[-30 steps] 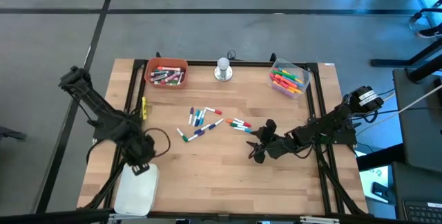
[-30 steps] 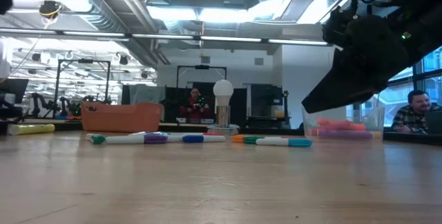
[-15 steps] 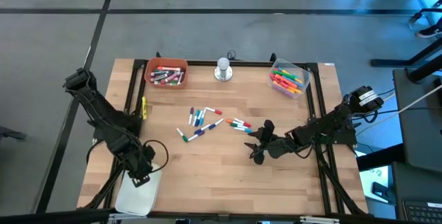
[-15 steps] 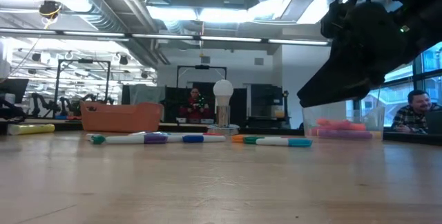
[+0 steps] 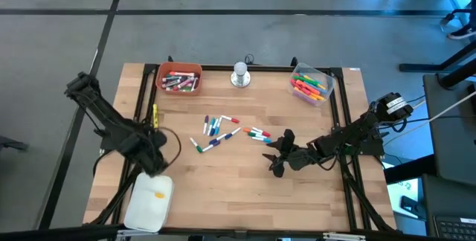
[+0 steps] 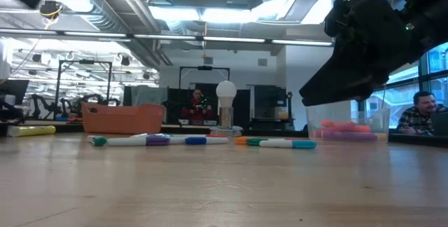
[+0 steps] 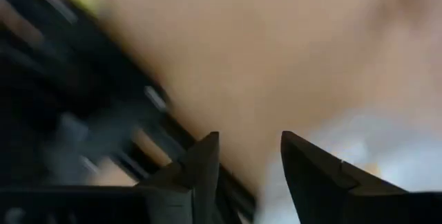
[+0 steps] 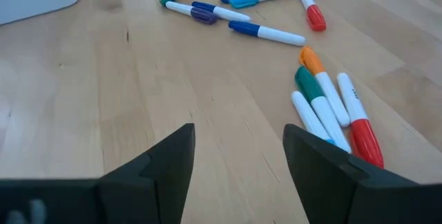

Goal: Pick & Place Markers
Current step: Put the large yellow highlighter pen into the transparent bin

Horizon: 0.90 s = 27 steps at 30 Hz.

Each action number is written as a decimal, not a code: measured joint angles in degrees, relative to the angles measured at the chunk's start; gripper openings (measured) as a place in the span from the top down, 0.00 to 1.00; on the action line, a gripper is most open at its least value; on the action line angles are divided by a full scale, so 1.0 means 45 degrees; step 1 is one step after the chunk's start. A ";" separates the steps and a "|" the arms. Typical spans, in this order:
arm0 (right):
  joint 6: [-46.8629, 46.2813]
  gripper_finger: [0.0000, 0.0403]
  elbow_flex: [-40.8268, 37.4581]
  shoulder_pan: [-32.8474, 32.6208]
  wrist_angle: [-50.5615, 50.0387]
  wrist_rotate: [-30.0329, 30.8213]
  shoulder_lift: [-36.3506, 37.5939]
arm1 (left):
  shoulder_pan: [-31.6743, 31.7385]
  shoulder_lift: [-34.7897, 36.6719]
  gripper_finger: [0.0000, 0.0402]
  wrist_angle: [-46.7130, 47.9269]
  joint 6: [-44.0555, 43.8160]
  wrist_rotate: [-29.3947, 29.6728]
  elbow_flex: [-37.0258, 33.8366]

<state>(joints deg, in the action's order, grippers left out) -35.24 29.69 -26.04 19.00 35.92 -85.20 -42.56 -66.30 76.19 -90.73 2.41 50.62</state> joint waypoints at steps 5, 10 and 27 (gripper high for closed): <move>0.0112 0.45 0.0000 0.0000 0.0014 0.0000 -0.0002 | 0.1948 0.0479 0.62 0.2142 0.1147 0.3563 0.0209; 0.0083 0.45 0.0000 0.0000 0.0010 -0.0028 -0.0002 | 0.5365 0.0513 0.64 0.2569 0.2897 0.4571 -0.0701; -0.0356 0.45 0.0000 -0.0010 -0.0058 -0.0374 -0.0002 | 1.3107 -0.0698 0.65 -0.1936 0.7402 0.5096 -0.3366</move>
<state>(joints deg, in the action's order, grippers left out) -36.84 29.69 -26.09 18.75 34.24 -85.21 16.42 -69.44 67.48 -57.42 25.34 35.47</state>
